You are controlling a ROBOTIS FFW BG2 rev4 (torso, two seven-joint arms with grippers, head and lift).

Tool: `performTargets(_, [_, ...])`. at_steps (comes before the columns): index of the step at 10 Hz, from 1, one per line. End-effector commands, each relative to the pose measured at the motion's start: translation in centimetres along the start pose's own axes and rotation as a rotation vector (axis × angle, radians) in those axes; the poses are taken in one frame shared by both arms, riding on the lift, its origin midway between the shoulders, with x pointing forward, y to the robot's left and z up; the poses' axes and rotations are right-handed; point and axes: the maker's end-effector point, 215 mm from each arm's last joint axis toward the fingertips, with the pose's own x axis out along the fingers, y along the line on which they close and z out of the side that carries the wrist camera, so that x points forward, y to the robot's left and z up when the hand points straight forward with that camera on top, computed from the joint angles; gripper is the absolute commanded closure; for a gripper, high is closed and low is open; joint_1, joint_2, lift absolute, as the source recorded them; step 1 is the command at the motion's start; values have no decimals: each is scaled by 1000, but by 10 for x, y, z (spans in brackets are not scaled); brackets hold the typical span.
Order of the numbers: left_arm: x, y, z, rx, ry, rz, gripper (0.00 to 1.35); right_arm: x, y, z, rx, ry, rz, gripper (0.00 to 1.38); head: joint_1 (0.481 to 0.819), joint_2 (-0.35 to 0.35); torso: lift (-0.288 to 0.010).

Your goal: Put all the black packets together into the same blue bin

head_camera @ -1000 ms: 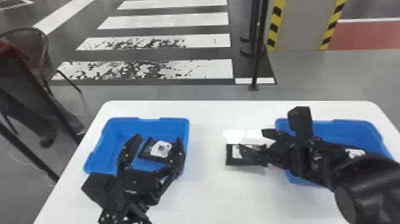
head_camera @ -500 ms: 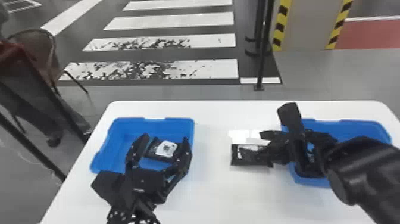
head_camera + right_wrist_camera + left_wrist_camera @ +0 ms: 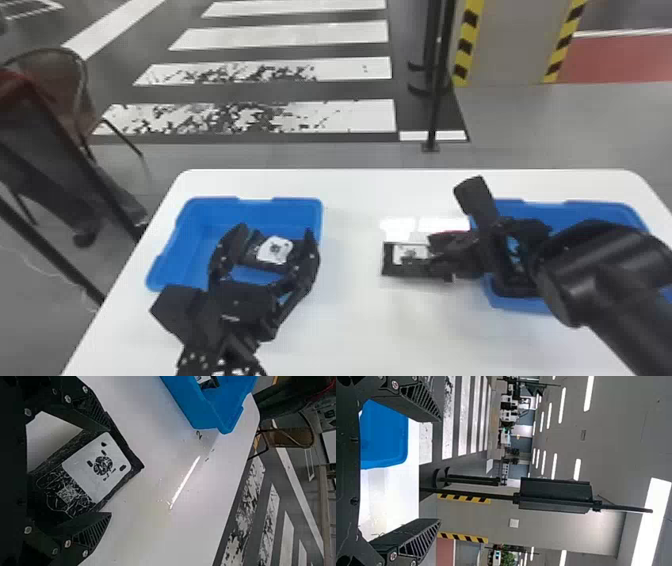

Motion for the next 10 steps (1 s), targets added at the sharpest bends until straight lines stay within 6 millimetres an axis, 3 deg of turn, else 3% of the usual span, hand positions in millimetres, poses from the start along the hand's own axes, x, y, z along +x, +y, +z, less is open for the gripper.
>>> performTargets(1, [0, 0, -3, 0, 5, -1, 131, 0, -2, -4, 8, 17, -1, 769, 695, 113, -110])
performTargets(2, [0, 0, -2, -1, 2, 0, 131, 1, -2, -9, 18, 27, 0, 777, 695, 111, -110])
performTargets(3, [0, 0, -2, 0, 2, -1, 131, 2, 0, -11, 30, 27, 4, 898, 695, 109, -110])
performTargets(4, [0, 1, 0, -1, -3, 1, 131, 3, 2, -9, 31, 19, 8, 1053, 695, 108, -110])
performTargets(5, [0, 2, 0, 0, -3, 3, 131, 3, 5, 3, 33, -17, 14, 1058, 695, 109, -110])
performTargets(7, [-2, 3, 0, 1, -6, 3, 131, -3, 5, 34, 13, -110, 6, 1058, 695, 120, -110])
performTargets(8, [-2, 2, 2, 2, -10, 1, 131, -15, 5, 64, 0, -188, 2, 1058, 695, 127, -110])
performTargets(10, [-3, 3, 2, 4, -11, 0, 131, -66, -14, 109, -6, -335, -70, 1058, 695, 132, -110])
